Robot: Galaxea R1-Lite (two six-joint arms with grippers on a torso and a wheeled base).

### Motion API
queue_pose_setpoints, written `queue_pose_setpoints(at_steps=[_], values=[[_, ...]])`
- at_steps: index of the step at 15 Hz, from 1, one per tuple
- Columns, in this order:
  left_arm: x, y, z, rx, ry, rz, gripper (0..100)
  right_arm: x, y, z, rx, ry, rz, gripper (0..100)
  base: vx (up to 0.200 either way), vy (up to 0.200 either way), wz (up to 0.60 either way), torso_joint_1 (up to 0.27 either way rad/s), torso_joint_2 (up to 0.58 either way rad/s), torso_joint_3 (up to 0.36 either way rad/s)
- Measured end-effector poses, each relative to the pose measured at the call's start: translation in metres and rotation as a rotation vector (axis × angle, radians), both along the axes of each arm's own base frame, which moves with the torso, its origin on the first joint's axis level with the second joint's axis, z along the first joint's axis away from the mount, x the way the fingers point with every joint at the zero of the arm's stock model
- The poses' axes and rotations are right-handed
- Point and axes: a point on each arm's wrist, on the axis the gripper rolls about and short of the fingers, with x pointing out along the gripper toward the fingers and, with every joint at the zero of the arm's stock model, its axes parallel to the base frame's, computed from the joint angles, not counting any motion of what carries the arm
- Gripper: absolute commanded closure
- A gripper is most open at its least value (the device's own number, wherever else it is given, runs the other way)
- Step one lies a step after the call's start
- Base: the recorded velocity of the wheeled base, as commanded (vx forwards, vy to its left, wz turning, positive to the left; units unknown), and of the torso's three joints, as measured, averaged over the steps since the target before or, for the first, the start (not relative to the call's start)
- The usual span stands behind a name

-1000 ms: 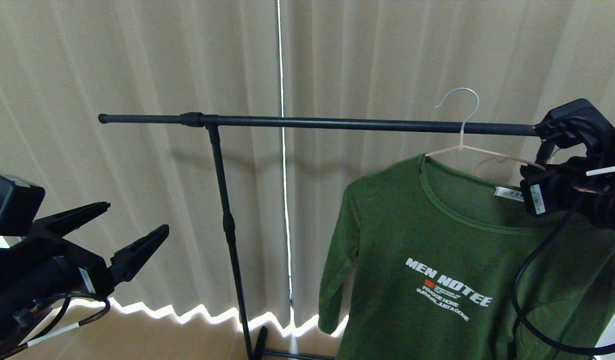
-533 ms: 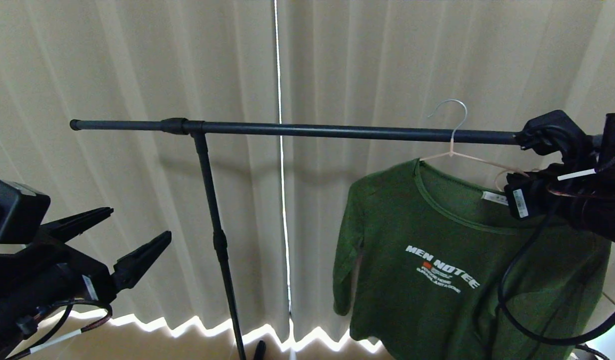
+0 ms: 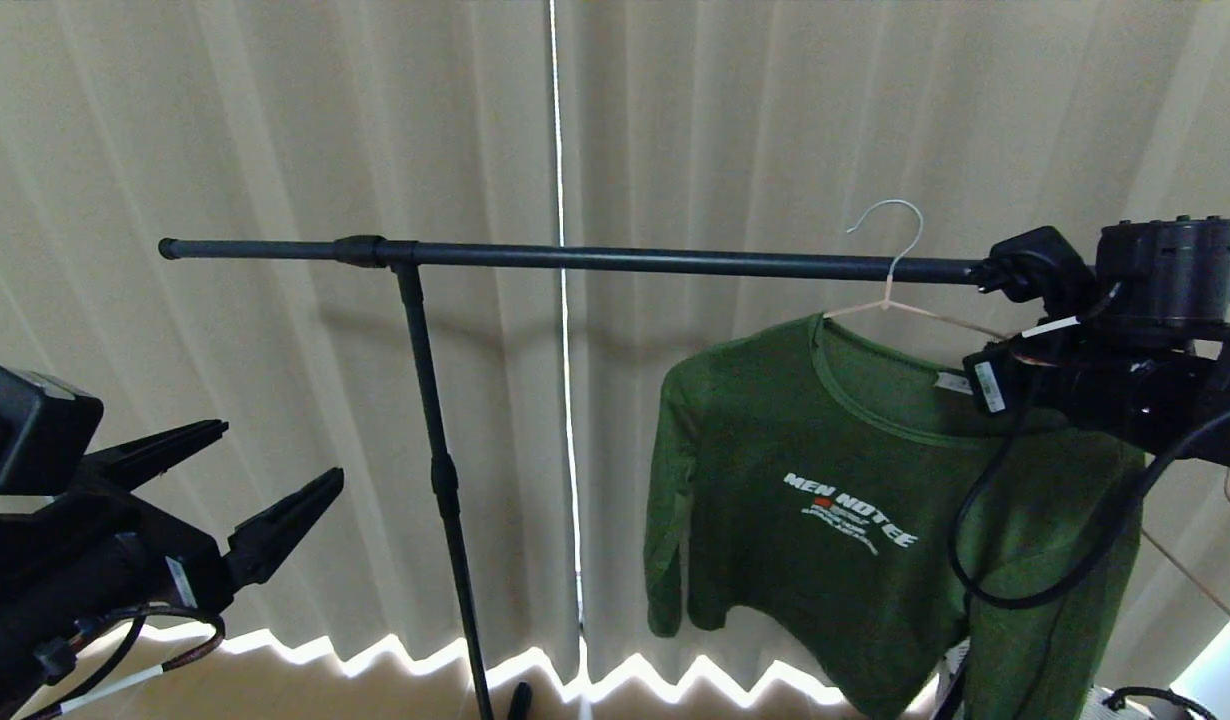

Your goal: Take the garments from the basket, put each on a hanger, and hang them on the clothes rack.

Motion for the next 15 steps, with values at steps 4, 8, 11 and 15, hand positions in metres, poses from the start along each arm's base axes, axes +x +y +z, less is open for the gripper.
queue_pose_setpoints(at_steps=[4,8,11,15], values=[[0.0,0.0,0.0,0.0,0.001,0.0,0,0.008,0.004,-0.011,-0.012,0.035,-0.004,100,0.0,0.0,0.0,0.0,0.0,0.0],[0.0,0.0,0.0,0.0,0.001,0.0,0,-0.005,0.019,-0.011,-0.02,0.041,0.046,100,0.0,0.0,0.0,0.0,0.0,0.0],[0.0,0.0,0.0,0.001,0.001,0.0,0,-0.018,0.034,-0.007,-0.029,0.037,0.096,100,0.0,0.0,0.0,0.0,0.0,0.0],[0.0,0.0,0.0,0.0,0.0,0.0,0,-0.022,0.04,-0.006,-0.038,0.032,0.107,100,0.0,0.0,0.0,0.0,0.0,0.0]])
